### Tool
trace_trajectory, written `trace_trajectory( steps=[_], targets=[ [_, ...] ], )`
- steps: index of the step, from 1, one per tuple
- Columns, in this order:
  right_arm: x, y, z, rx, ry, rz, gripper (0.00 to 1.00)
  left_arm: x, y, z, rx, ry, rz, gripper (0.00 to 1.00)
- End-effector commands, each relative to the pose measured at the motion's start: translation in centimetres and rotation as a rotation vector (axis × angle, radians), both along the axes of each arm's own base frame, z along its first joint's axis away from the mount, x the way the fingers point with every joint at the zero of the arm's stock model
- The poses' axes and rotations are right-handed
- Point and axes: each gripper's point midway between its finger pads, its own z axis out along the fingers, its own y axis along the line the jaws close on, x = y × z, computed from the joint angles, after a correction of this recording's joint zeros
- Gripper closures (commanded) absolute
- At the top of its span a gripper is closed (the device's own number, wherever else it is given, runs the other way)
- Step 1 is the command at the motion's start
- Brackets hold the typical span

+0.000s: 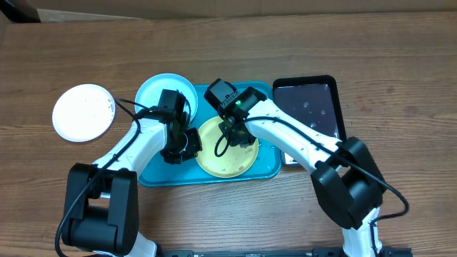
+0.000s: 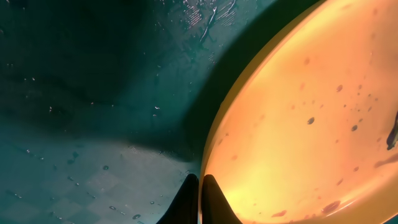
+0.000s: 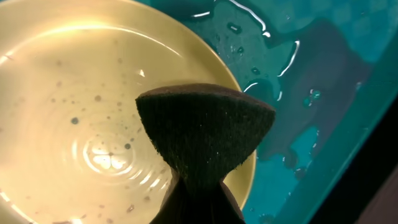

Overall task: Clean dirty plates on tray and stack at the side
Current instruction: 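Scrub the yellow plate surface with the sponge in right gripper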

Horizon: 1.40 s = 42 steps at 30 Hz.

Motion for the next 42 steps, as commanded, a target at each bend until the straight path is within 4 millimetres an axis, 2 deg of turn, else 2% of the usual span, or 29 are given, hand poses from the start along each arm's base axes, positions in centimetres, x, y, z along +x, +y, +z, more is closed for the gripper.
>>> trace_trajectory(
  steps=[1,8,15,19,34,40,42],
  targets=[
    [0.2,0.0,-1.2,-0.024,0.002,-0.006,0.96,-0.2,-0.1,-0.4,0.019,0.006,-0.022,0.96],
    [0.2,-0.2,-2.6,-0.023,-0.002,-0.008,0.96,-0.3,-0.1,-0.4,0.019,0.008,-0.022,0.96],
    [-0.6,-1.8,-5.2,-0.042,0.019,-0.033,0.96,-0.3,-0.1,-0.4,0.020,0.009,-0.023,0.96],
    [-0.8,-2.7,-5.8,-0.035,0.051,-0.073,0.96,-0.3,-0.1,-0.4,0.019,0.010,-0.022,0.96],
    [-3.0,2.6,-5.7,0.283,0.250,-0.069,0.96,-0.6,0.0,-0.4,0.022,0.021,-0.023,0.96],
    [-4.8,3.6,-7.0,0.360,0.334,-0.055,0.96,-0.5,0.0,-0.4,0.022,0.019,-0.023,0.96],
    [-5.9,4.8,-6.8,0.437,0.404,-0.038,0.96,-0.6,0.0,-0.4,0.022,0.020,-0.023,0.96]
  ],
)
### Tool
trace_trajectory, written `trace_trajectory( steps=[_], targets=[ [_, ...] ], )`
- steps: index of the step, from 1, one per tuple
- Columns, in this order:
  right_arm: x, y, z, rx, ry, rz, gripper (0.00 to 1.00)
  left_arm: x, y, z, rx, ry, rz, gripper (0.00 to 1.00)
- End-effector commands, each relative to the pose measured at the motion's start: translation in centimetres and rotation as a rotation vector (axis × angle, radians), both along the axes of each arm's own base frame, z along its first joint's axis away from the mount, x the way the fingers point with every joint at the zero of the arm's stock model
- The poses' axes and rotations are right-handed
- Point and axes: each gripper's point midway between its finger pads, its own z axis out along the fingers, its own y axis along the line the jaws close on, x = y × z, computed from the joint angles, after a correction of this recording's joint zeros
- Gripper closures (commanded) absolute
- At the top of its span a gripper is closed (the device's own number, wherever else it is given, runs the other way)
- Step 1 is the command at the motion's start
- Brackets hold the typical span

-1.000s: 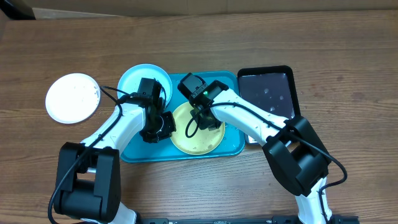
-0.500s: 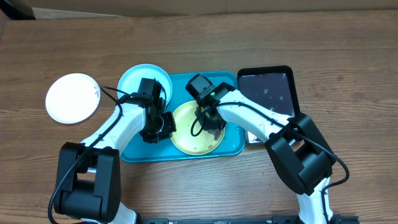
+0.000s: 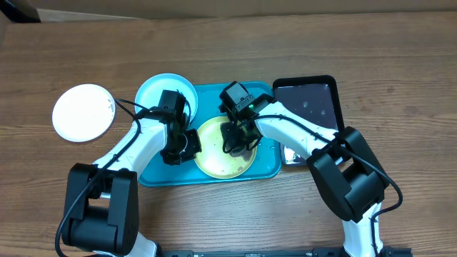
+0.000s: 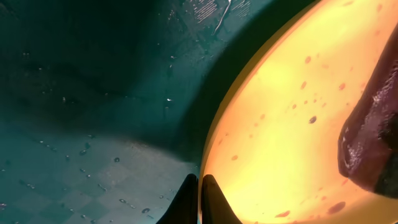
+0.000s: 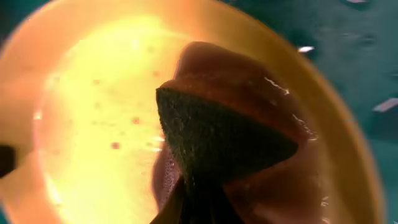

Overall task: Clean dirty plates on tray and stack at the side
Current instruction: 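Scrub the yellow plate surface with the sponge in right gripper, then return the sponge to the black tray, release it, raise right gripper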

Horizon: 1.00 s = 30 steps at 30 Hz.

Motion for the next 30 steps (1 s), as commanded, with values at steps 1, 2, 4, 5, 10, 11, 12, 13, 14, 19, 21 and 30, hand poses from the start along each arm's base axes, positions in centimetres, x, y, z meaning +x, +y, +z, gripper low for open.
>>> trace_trajectory(
  steps=[1,2,4,5,10,11,12,13,14,19,21,30],
  targets=[
    [-5.0,2.3,-1.9,0.136,0.222,0.066,0.96,-0.1,-0.3,-0.3,-0.001,0.005,-0.019,0.96],
    [-5.3,2.8,-1.5,0.174,0.240,0.079,0.96,-0.1,-0.3,-0.3,-0.001,0.005,-0.019,0.96],
    [-6.0,4.1,-0.5,0.265,0.274,0.131,0.96,-0.1,-0.3,-0.3,-0.001,0.005,-0.019,0.96],
    [-6.2,4.5,-0.1,0.296,0.282,0.152,0.96,-0.1,-0.3,-0.3,-0.001,0.005,-0.019,0.96],
    [-5.4,5.3,2.1,0.342,0.236,0.228,0.96,-0.1,-0.2,-0.3,-0.001,0.006,-0.019,0.96],
    [-4.9,5.4,3.0,0.348,0.223,0.229,0.96,-0.1,-0.3,-0.3,-0.001,0.006,-0.019,0.96],
    [-4.3,5.4,4.1,0.358,0.203,0.238,0.96,-0.2,-0.3,-0.3,-0.001,0.006,-0.019,0.96],
    [-3.7,5.5,5.3,0.367,0.182,0.245,0.96,-0.2,-0.3,-0.3,-0.001,0.007,-0.019,0.96],
    [-2.9,5.3,6.9,0.380,0.155,0.251,0.96,-0.2,-0.2,-0.3,-0.001,0.007,-0.019,0.96],
    [1.3,2.2,12.1,0.334,0.027,0.164,0.96,-0.2,-0.3,-0.3,-0.001,0.006,-0.019,0.96],
    [2.9,-1.1,13.4,0.273,-0.007,0.087,0.96,-0.2,-0.2,-0.3,-0.001,0.008,-0.019,0.96],
    [6.0,-15.4,11.2,-0.028,0.030,-0.219,0.96,0.0,-0.3,-0.3,-0.002,0.000,-0.019,0.84]
  ],
)
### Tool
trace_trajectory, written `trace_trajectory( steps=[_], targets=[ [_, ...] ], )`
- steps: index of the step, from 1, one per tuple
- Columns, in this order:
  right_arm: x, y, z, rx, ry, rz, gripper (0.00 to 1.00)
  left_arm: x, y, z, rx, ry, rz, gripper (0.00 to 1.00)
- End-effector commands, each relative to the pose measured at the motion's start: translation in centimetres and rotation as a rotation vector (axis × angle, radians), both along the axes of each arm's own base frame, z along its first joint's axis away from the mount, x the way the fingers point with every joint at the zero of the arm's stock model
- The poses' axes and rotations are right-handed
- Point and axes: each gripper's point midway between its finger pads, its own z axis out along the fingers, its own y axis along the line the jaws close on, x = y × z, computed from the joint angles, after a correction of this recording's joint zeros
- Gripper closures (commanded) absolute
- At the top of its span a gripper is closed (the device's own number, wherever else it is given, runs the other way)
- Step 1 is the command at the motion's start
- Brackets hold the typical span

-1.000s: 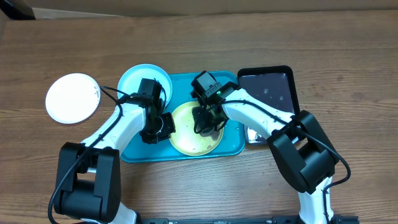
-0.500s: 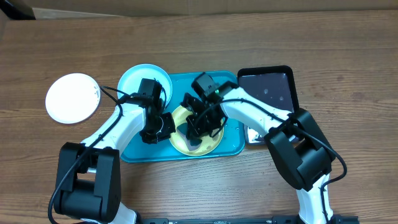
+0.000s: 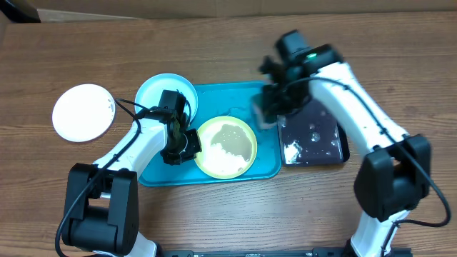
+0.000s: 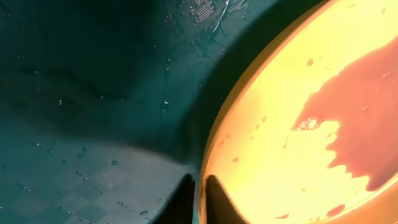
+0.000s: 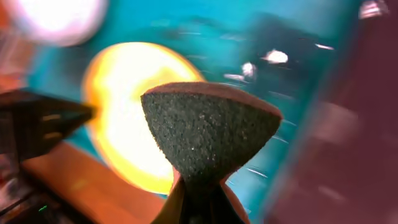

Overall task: Clean dirty plates on tray and stack at the side
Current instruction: 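Return the sponge to the black tray, release it, raise right gripper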

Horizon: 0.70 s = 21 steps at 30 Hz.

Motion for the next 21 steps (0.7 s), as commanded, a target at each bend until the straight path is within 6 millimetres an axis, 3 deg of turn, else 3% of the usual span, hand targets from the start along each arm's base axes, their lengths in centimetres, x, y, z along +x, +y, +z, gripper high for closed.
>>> trace_trajectory(
  steps=[1,7,13,15,18,21],
  targets=[
    [1.7,-5.6,-0.6,-0.130,-0.033,-0.102,0.96,-0.1,-0.3,-0.3,-0.002,0.003,-0.016,0.81],
    [1.8,-10.0,-4.0,-0.224,-0.013,-0.189,0.96,0.0,-0.3,-0.3,-0.003,0.000,-0.016,0.75],
    [0.4,-10.5,-7.9,-0.241,0.012,-0.191,0.96,0.0,-0.3,-0.3,-0.003,0.000,-0.016,0.73],
    [0.3,-10.6,-8.5,-0.241,0.013,-0.201,0.85,0.0,-0.3,-0.3,-0.003,0.001,-0.016,0.73],
    [0.5,-10.8,-8.6,-0.247,0.006,-0.216,0.54,0.0,-0.3,-0.3,-0.002,0.003,-0.016,0.73],
    [1.5,-10.8,-7.7,-0.234,-0.019,-0.229,0.49,0.0,-0.3,-0.3,-0.002,0.003,-0.016,0.73]
  ],
)
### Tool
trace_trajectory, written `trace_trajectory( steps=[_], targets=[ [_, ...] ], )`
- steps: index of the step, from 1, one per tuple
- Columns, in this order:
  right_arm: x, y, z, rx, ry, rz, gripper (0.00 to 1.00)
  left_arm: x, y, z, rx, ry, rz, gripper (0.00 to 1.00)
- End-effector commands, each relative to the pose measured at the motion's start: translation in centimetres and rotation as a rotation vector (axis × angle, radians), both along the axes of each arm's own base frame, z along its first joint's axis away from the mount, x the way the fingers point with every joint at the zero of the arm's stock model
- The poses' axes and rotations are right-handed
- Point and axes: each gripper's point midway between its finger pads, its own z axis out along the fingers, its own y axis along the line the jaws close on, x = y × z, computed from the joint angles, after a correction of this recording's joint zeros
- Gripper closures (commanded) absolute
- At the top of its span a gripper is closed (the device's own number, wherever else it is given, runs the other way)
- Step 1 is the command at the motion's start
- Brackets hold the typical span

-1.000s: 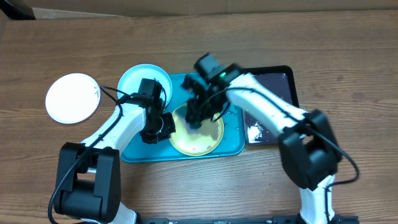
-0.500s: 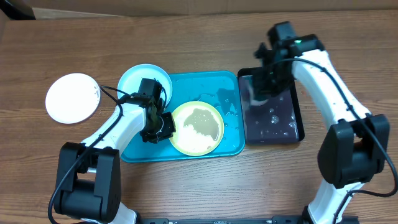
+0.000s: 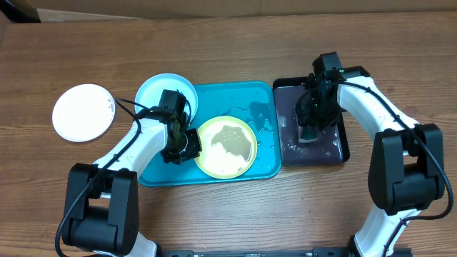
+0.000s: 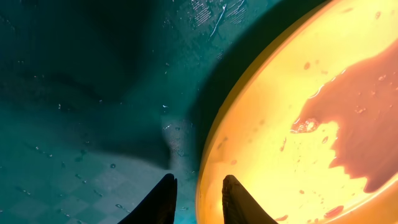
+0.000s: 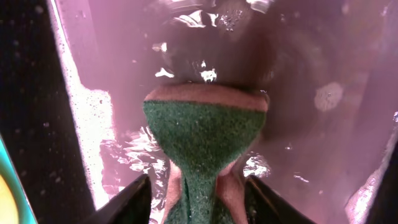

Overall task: Clean dirty plates on tray and stack at the side
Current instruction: 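Return the sponge to the black tray, release it, raise right gripper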

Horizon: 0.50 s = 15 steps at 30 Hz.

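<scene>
A yellow plate (image 3: 226, 146) wet with suds lies in the teal tray (image 3: 264, 96). My left gripper (image 3: 182, 145) is at its left rim. In the left wrist view the gripper (image 4: 198, 198) is open, one finger on the tray side and one over the plate (image 4: 298, 124), with the rim between them. My right gripper (image 3: 312, 125) is down in the black water tray (image 3: 335, 146). There it stands open (image 5: 202, 202) around the green sponge (image 5: 205, 134), whose sides its fingers do not touch.
A light blue plate (image 3: 161, 91) lies at the teal tray's back left corner. A white plate (image 3: 83, 112) sits alone on the wooden table at the far left. Soapy water covers the black tray's floor (image 5: 323, 74).
My right gripper was shut on the sponge above the trays; it is now low in the black tray, open, with the sponge let go. My left gripper has opened off the yellow plate's rim.
First my left gripper pinched the yellow plate's rim while the right held the sponge over the plate. Then the sponge was on the plate. Later it was lifted off to the right, leaving suds. Now the sponge rests in the black tray and both grippers are open.
</scene>
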Motion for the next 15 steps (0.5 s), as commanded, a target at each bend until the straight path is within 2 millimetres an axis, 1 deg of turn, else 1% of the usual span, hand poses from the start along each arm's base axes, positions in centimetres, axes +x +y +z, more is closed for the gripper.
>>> trace_trajectory(
  steps=[1,4,7,8,9,10,12,13,15],
  targets=[
    [1.7,-0.2,2.2,0.013,-0.058,-0.021,0.48,-0.2,-0.2,-0.3,-0.001,0.009,-0.018,0.73],
    [3.4,-0.8,4.6,0.028,-0.098,-0.045,0.41,-0.2,-0.2,-0.3,-0.001,0.011,-0.018,0.72],
    [5.1,-2.1,6.7,0.033,-0.149,-0.091,0.23,-0.4,-0.2,-0.4,0.000,0.015,-0.018,0.72],
    [5.8,-2.9,7.4,0.034,-0.168,-0.130,0.18,-0.5,-0.2,-0.5,0.000,0.016,-0.018,0.72],
    [6.3,-3.7,7.8,0.037,-0.181,-0.163,0.15,-0.6,-0.2,-0.6,0.000,0.018,-0.017,0.73],
    [6.6,-4.6,8.2,0.039,-0.190,-0.197,0.12,-0.6,-0.2,-0.6,0.001,0.020,-0.017,0.73],
    [7.0,-6.6,8.5,0.042,-0.195,-0.281,0.08,-0.8,-0.1,-0.7,0.001,0.023,-0.018,0.72],
    [6.9,-7.7,8.5,0.042,-0.187,-0.327,0.00,-0.8,-0.1,-0.7,0.001,0.023,-0.018,0.72],
    [6.9,-9.4,8.4,0.039,-0.186,-0.369,0.00,-0.7,-0.1,-0.8,0.001,0.021,-0.017,0.71]
  ],
)
